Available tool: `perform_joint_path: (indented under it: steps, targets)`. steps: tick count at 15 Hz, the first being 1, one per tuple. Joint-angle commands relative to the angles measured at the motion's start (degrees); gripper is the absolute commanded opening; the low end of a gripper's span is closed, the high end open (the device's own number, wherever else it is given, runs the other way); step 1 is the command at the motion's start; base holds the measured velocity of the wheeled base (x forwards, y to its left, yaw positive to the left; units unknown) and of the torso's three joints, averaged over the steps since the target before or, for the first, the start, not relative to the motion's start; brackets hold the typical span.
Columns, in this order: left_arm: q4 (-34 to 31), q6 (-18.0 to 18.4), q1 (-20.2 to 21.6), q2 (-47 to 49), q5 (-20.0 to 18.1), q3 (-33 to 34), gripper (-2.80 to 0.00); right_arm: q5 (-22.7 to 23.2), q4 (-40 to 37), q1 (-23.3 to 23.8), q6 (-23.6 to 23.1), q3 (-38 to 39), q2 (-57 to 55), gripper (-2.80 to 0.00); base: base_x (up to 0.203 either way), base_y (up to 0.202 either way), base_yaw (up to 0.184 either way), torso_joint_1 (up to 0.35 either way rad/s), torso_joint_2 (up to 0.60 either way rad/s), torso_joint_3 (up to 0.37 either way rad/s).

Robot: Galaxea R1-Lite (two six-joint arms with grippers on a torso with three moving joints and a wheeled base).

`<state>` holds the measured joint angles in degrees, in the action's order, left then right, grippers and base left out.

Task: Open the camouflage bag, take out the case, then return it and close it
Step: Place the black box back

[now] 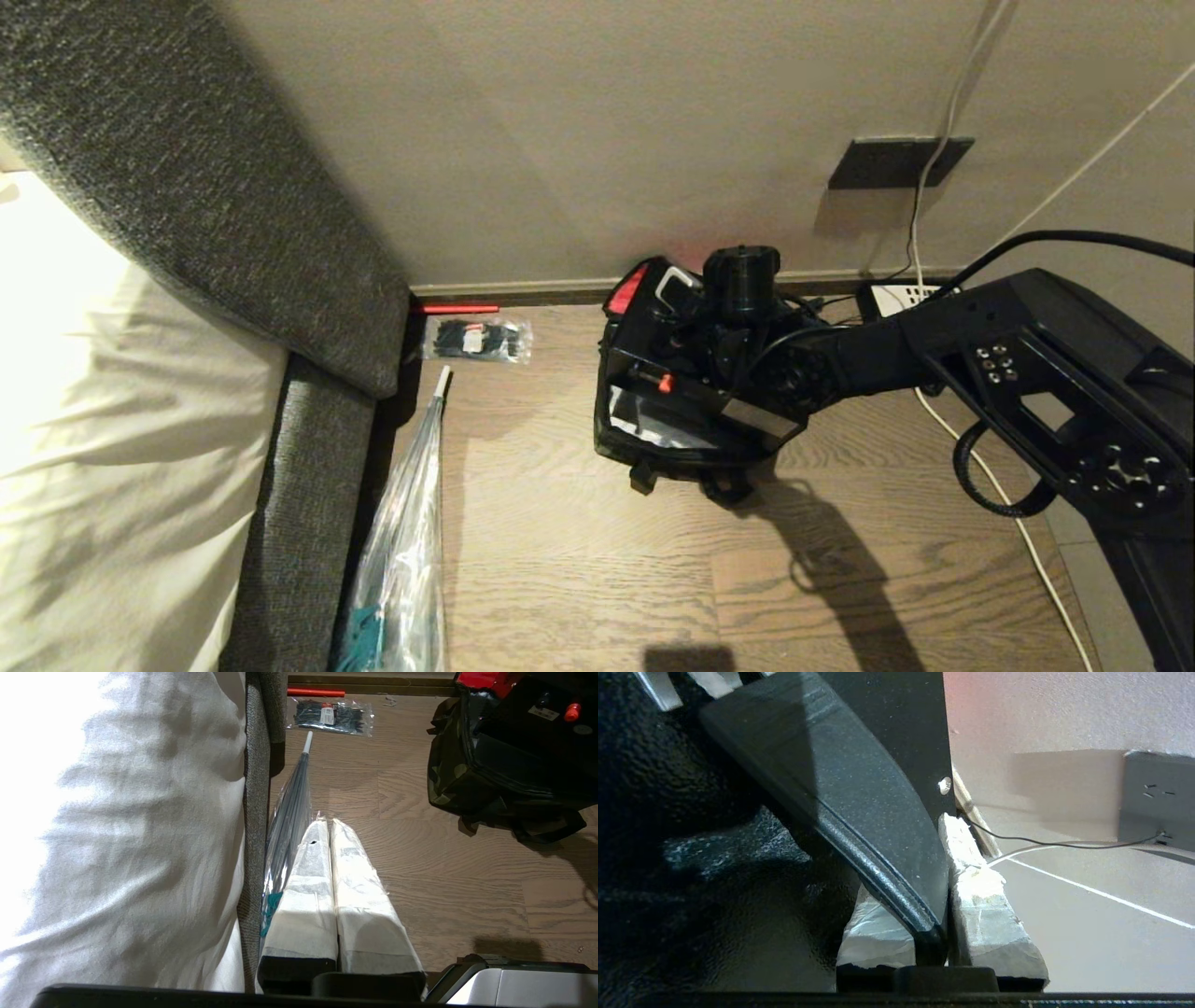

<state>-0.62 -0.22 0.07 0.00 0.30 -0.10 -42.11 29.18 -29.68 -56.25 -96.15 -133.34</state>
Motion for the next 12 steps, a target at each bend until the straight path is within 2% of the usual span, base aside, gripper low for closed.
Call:
perform_joint_path:
  steps: [1,12]
  targets:
    - [0.01,-0.04,0.01,-0.09,0.05,0.01,-2.8,-0.21,0.61,0.45,-0.17,-0.84,-1.53,-2.8,0.0,0.0,0.0,0.0,0.0,0.0]
    - [0.01,-0.04,0.01,-0.09,0.05,0.01,-2.8,-0.25,1.71,1.03,0.18,0.79,-3.91,-2.8,0.0,0.0,0.0,0.0,0.0,0.0]
